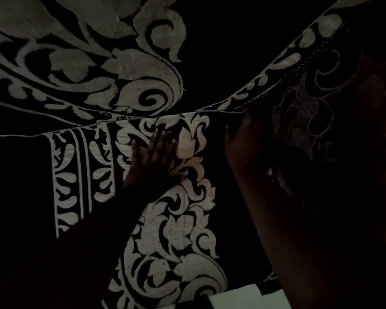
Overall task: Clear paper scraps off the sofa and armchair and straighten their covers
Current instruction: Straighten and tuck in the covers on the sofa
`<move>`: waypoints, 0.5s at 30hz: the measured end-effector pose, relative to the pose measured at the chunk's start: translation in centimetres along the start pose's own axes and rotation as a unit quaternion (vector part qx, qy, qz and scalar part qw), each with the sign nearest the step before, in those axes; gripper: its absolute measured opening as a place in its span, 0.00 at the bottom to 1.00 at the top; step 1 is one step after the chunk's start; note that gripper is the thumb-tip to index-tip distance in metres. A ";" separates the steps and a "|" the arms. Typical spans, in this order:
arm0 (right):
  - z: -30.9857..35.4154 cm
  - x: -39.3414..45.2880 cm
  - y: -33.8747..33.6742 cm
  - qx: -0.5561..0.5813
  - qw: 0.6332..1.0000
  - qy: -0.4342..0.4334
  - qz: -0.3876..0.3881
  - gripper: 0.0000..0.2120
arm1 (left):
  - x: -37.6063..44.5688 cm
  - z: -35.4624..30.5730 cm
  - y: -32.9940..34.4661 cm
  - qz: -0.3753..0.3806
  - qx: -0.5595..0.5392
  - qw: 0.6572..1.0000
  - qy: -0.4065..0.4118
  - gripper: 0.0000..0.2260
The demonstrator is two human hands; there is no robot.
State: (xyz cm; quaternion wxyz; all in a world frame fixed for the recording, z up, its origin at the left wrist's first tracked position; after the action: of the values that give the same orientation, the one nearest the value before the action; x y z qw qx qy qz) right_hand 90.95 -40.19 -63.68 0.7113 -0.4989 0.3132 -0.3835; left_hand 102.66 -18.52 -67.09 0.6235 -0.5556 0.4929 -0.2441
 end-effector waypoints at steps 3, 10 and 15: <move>-0.1 -2.9 2.9 -0.126 0.972 -0.159 0.122 0.39 | -0.9 -0.7 0.8 -0.013 -0.004 1.000 0.016 0.40; -7.4 0.2 3.3 -0.151 0.978 -0.116 0.085 0.47 | -3.4 -2.6 2.4 -0.029 -0.032 0.998 0.042 0.33; -4.2 -3.9 2.1 -0.191 0.970 -0.117 0.091 0.38 | -4.6 -3.2 2.5 -0.005 -0.045 0.999 0.017 0.34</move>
State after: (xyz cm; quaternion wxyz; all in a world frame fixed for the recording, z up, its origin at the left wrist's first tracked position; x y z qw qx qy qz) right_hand 86.03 -38.37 -66.74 0.6660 -0.6367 0.3395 -0.1895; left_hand 97.40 -15.40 -67.51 0.5884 -0.5813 0.5107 -0.2344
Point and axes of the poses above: each hand's wrist, its own x-axis towards the middle knuckle, its own y-axis out of the palm, z = x × y, the point moved 3 cm from there along x, towards the middle knuckle, and after that the axes turned 1 degree about -z, right-handed, at the moved point
